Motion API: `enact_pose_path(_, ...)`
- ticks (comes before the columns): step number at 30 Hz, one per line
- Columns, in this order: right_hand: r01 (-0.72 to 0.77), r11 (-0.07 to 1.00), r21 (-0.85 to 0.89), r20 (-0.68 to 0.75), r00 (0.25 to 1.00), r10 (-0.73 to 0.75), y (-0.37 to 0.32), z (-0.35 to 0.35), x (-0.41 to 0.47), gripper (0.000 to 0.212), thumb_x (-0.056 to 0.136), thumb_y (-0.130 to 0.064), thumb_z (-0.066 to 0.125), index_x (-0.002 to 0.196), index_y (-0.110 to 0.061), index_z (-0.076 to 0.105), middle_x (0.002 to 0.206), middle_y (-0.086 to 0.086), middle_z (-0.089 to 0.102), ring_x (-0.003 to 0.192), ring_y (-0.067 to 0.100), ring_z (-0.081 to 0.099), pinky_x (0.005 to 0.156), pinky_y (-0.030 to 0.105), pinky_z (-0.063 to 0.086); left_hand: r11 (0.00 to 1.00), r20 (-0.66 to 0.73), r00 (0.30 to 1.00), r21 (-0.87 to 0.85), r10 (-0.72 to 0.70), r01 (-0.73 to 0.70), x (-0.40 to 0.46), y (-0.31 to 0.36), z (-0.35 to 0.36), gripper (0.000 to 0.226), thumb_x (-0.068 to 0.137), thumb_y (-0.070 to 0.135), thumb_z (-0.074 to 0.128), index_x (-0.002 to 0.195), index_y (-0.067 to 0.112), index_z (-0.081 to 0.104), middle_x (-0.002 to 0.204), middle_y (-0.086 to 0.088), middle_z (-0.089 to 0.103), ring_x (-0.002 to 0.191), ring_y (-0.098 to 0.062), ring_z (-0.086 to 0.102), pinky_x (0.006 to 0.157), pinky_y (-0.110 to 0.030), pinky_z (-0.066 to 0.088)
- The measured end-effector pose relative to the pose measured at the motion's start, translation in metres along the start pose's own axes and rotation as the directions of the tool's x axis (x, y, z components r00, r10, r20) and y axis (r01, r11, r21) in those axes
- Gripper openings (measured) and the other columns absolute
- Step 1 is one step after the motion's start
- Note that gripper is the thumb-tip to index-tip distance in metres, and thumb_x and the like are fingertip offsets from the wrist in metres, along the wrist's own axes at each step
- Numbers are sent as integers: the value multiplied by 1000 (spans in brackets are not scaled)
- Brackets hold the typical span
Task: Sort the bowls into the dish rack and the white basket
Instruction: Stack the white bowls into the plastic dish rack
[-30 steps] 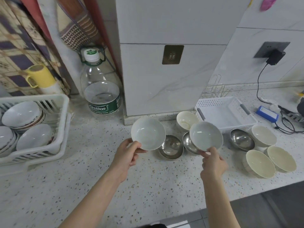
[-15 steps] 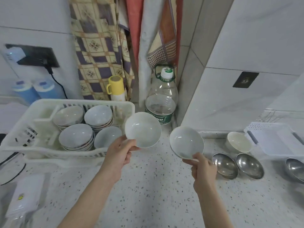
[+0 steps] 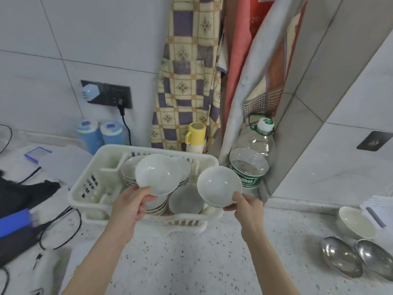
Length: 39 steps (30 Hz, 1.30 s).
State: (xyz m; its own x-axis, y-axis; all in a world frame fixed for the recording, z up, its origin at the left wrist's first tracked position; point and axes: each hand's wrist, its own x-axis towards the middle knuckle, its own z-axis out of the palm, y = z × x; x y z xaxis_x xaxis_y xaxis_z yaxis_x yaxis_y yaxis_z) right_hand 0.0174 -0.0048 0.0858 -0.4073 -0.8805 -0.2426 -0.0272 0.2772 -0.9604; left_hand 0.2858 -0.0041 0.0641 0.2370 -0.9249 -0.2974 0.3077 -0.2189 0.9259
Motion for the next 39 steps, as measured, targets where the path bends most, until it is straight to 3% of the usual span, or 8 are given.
enact_pose_path(3, 45, 991, -123, 56, 998, -39, 0, 19, 5, 19, 83, -13, 56, 69, -8, 69, 54, 10, 69, 33, -1, 43, 55, 27, 36, 1000, -31, 999, -23, 17, -18, 11, 0, -8, 19, 88, 24, 69, 107, 20, 67, 86, -14, 77, 39, -4, 29, 35, -14, 26)
enact_pose_path(7, 164, 912, -375, 74, 986, -147, 7, 40, 7, 14, 84, -19, 57, 73, -15, 66, 56, -2, 69, 49, 4, 55, 49, 24, 38, 998, -56, 998, -53, 34, -37, 27, 2, -13, 15, 88, 25, 69, 102, 19, 70, 85, -13, 77, 41, -5, 27, 37, -16, 25)
enact_pose_path(11, 185, 868, -460, 102, 983, -155, 20, 51, 8, 16, 86, -22, 55, 93, -13, 66, 71, -2, 70, 66, 13, 62, 52, 25, 43, 998, -48, 999, -55, 18, -20, 37, 0, -16, 18, 87, 25, 69, 103, 18, 70, 86, -12, 77, 43, -6, 28, 38, -17, 26)
enact_pose_path(16, 236, 807, -541, 127, 972, -200, 26, 60, 15, 30, 88, -23, 55, 117, -15, 59, 79, 0, 70, 73, 17, 65, 58, 28, 50, 999, -18, 1000, -35, 4, -5, 45, 0, -17, 16, 88, 24, 67, 103, 20, 70, 87, -12, 77, 44, -7, 29, 39, -17, 27)
enact_pose_path(19, 263, 706, -658, 136, 963, -232, 29, 66, 18, 33, 90, -29, 52, 121, -21, 55, 79, -3, 69, 71, 17, 63, 54, 26, 45, 999, 5, 1000, -39, 5, -5, 51, 2, -18, 16, 89, 24, 66, 104, 20, 70, 88, -13, 77, 41, -5, 27, 38, -15, 27)
enact_pose_path(26, 250, 611, -751, 159, 967, -201, 29, 75, 23, 28, 90, -30, 46, 113, -27, 61, 69, -5, 61, 65, 15, 55, 53, 23, 38, 1000, 60, 998, -20, -6, 7, 58, -9, -11, 23, 87, 28, 68, 110, 24, 70, 91, -13, 77, 43, -6, 27, 39, -14, 28)
enact_pose_path(34, 229, 612, -757, 192, 973, -126, 30, 71, 30, 26, 91, -30, 46, 107, -22, 64, 82, -2, 71, 74, 17, 61, 58, 24, 41, 1000, 80, 997, -2, 3, -3, 60, -20, -6, 24, 89, 24, 66, 113, 18, 68, 91, -14, 77, 44, -8, 24, 42, -18, 25)
enact_pose_path(39, 241, 486, -840, 244, 968, -59, 26, 71, 33, 27, 91, -30, 43, 103, -19, 63, 86, 0, 74, 81, 19, 67, 62, 25, 46, 1000, 66, 998, 6, 1, -2, 59, -20, -2, 25, 89, 21, 66, 114, 17, 68, 89, -14, 77, 45, -9, 23, 43, -19, 24)
